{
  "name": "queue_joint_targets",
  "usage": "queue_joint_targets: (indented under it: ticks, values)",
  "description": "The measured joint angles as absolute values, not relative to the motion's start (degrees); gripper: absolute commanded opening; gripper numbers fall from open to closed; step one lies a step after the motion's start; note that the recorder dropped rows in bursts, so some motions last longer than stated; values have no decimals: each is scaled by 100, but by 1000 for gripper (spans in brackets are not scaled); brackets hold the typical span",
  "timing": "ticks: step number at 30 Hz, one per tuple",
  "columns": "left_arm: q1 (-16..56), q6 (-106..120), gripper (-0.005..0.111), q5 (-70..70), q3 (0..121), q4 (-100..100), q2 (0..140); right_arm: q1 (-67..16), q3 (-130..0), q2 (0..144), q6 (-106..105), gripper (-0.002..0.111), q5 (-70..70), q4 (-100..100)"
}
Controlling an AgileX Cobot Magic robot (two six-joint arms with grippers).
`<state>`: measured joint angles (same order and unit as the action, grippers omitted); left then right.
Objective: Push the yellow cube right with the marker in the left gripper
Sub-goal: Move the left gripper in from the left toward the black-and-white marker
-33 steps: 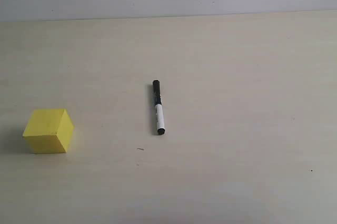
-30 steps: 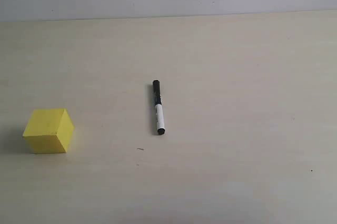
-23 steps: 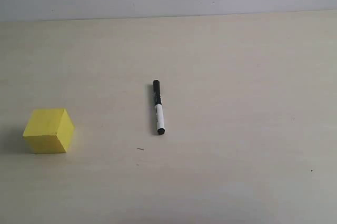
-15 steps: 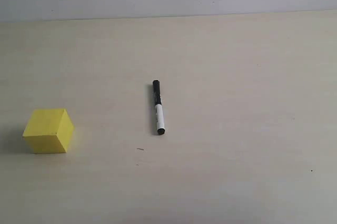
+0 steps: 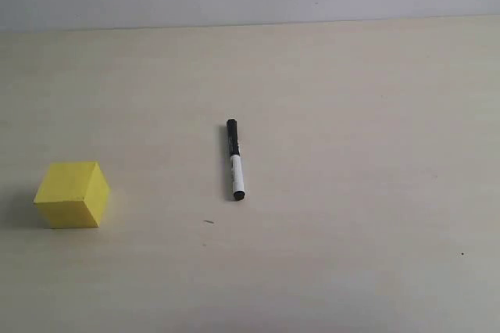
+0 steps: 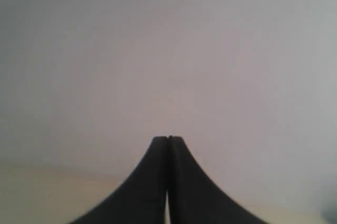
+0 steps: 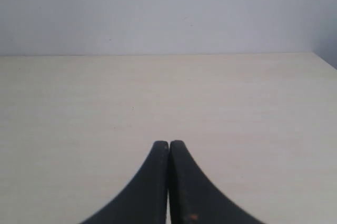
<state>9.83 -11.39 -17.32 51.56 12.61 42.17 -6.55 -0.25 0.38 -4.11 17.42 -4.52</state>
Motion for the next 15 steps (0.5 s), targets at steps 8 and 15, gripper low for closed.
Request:
queue_joint_targets:
  ticks: [8, 15]
  values:
    - [1159, -835, 0, -5799, 6880, 1223, 7496, -655, -25, 38, -411, 0, 1753, -452]
    - [2754, -1519, 0, -6683, 7180, 803, 9258, -655, -25, 38, -411, 0, 1753, -452]
